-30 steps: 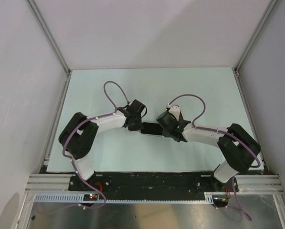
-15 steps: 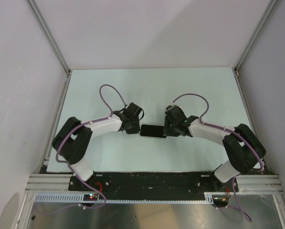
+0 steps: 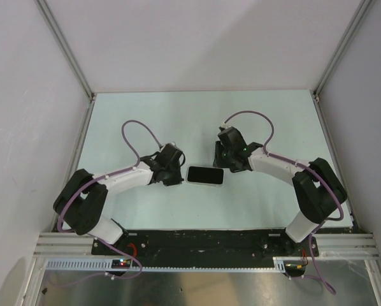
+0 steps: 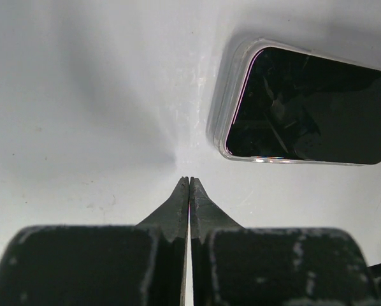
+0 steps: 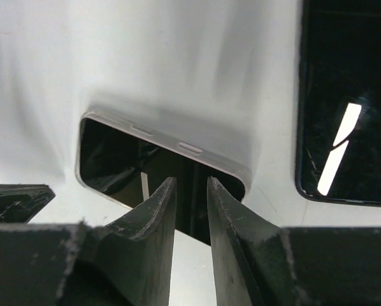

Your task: Put the phone into the phone case

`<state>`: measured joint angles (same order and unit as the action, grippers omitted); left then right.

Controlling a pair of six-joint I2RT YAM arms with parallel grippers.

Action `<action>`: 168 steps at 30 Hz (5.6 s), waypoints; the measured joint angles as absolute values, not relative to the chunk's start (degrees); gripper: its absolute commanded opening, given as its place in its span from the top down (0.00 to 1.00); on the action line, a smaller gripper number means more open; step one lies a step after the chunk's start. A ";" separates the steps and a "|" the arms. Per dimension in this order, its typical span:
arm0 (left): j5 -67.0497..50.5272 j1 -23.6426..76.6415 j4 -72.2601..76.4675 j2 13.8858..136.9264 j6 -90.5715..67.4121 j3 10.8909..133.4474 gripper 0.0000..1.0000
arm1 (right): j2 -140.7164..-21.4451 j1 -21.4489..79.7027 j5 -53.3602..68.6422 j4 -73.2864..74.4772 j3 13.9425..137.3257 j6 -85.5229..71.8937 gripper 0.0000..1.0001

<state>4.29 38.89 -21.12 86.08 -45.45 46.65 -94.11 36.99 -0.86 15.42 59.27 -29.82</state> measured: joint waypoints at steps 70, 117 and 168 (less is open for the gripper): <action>3.77 37.56 -20.27 97.67 -46.44 54.92 1.00 | -84.97 38.26 -0.84 6.98 40.69 -37.85 0.90; 5.30 39.24 -20.67 95.02 -47.11 52.51 1.00 | -90.04 46.92 -11.77 16.64 48.88 -37.91 0.83; 1.58 35.68 -17.19 98.02 -47.99 55.02 1.00 | -96.25 43.75 4.43 15.35 52.29 -31.11 0.83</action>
